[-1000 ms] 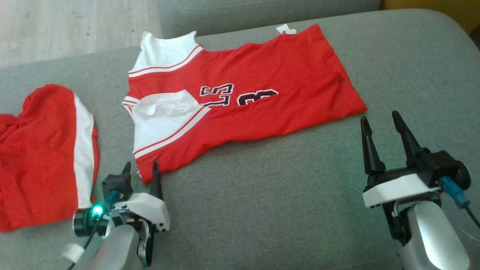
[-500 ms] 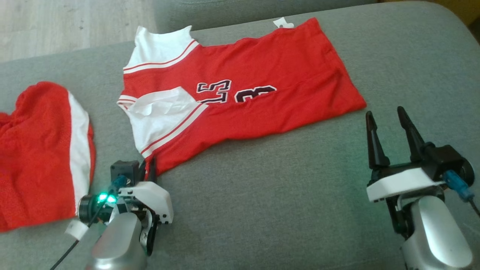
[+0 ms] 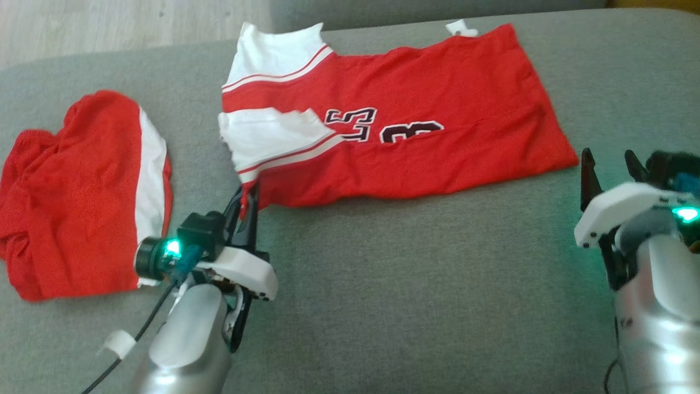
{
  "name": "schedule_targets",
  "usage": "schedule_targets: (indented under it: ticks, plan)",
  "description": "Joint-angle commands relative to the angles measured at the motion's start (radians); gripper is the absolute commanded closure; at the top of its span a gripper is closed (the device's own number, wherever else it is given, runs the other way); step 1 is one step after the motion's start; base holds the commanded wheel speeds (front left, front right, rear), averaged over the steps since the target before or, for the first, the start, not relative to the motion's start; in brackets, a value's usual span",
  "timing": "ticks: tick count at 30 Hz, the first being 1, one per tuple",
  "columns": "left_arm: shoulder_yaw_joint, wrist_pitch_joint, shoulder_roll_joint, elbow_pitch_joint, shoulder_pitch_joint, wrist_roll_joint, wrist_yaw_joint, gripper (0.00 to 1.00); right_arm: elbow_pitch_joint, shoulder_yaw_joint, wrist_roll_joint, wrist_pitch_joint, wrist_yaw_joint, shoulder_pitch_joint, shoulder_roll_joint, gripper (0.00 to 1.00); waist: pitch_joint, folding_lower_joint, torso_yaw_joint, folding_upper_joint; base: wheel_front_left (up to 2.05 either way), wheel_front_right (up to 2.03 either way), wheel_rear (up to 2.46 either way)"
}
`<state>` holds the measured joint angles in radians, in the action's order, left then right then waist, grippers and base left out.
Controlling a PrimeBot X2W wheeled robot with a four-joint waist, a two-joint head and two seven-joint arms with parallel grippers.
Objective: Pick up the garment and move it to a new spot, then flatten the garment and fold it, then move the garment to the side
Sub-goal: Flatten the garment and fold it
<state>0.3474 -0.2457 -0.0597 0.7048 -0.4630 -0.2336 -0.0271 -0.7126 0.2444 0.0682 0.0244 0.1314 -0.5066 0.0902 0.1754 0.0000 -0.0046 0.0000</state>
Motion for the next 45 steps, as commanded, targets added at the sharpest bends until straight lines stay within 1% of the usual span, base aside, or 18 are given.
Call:
schedule_targets:
  ticks: [1, 5, 6, 11, 15, 19, 20, 21, 22, 26, 29, 38, 45]
  plan:
    - [-0.018, -0.013, -0.012, -0.043, -0.036, 0.013, 0.0, 1.0, -0.004, -0.006, 0.019, 0.02, -0.001, -0.06, -0.001, 0.0, 0.015, 0.0, 0.015, 0.0, 0.0, 0.0, 0.0]
    - [0.006, -0.014, -0.008, -0.073, -0.037, 0.02, -0.006, 1.0, -0.118, 0.019, 0.06, 0.071, -0.001, -0.14, 0.005, 0.0, 0.04, 0.0, 0.033, 0.0, 0.0, 0.0, 0.0]
    - [0.006, -0.014, -0.008, -0.073, -0.037, 0.02, -0.006, 1.0, -0.118, 0.019, 0.06, 0.071, -0.001, -0.14, 0.005, 0.0, 0.04, 0.0, 0.033, 0.0, 0.0, 0.0, 0.0]
    - [0.027, -0.013, -0.006, -0.083, -0.046, 0.026, -0.004, 1.0, -0.243, 0.037, 0.079, 0.125, -0.001, -0.216, 0.03, 0.0, 0.068, 0.0, 0.05, 0.0, 0.0, 0.0, 0.0]
    - [0.034, -0.012, -0.005, -0.083, -0.055, 0.024, -0.003, 1.0, -0.309, 0.059, 0.113, 0.147, -0.001, -0.26, 0.06, 0.0, 0.087, 0.0, 0.06, 0.0, 0.0, 0.0, 0.0]
    - [0.038, -0.013, -0.004, -0.078, -0.063, 0.02, 0.0, 1.0, -0.375, 0.079, 0.118, 0.176, -0.001, -0.298, 0.061, 0.0, 0.096, 0.0, 0.067, 0.0, 0.0, 0.0, 0.0]
    - [0.038, -0.013, -0.004, -0.076, -0.064, 0.018, 0.001, 1.0, -0.388, 0.077, 0.121, 0.179, -0.001, -0.306, 0.062, 0.44, 0.097, 0.0, 0.067, 0.0, 0.0, 0.0, 0.0]
    - [0.037, -0.013, -0.005, -0.074, -0.065, 0.016, 0.002, 1.0, -0.398, 0.075, 0.122, 0.179, -0.001, -0.313, 0.063, 0.84, 0.096, 0.0, 0.067, 0.0, 0.0, 0.0, 0.0]
    - [0.036, -0.013, -0.006, -0.071, -0.066, 0.015, 0.003, 1.0, -0.409, 0.072, 0.123, 0.177, -0.001, -0.319, 0.063, 1.0, 0.095, 0.0, 0.066, 0.0, 0.0, 0.0, 0.0]
    - [0.03, -0.014, -0.016, -0.054, -0.064, 0.007, 0.007, 1.0, -0.453, 0.05, 0.113, 0.172, -0.001, -0.338, 0.06, 1.0, 0.078, 0.0, 0.055, 0.0, 0.0, 0.0, 0.0]
    - [0.025, -0.014, -0.024, -0.041, -0.06, 0.001, 0.009, 1.0, -0.482, 0.031, 0.085, 0.154, -0.001, -0.35, 0.062, 1.0, 0.062, 0.0, 0.044, 0.0, 0.0, 0.0, 0.0]
    - [0.019, -0.015, -0.044, -0.021, -0.048, -0.01, 0.018, 1.0, -0.524, -0.059, -0.055, 0.08, -0.001, -0.366, 0.074, 1.0, 0.017, 0.0, 0.019, 0.0, 0.0, 0.0, 0.0]
    - [0.011, -0.015, -0.055, -0.032, -0.042, -0.027, 0.016, 1.0, -0.517, -0.146, -0.164, 0.06, -0.001, -0.352, 0.102, 1.0, -0.004, 0.0, 0.016, 0.0, 0.0, 0.0, 0.0]
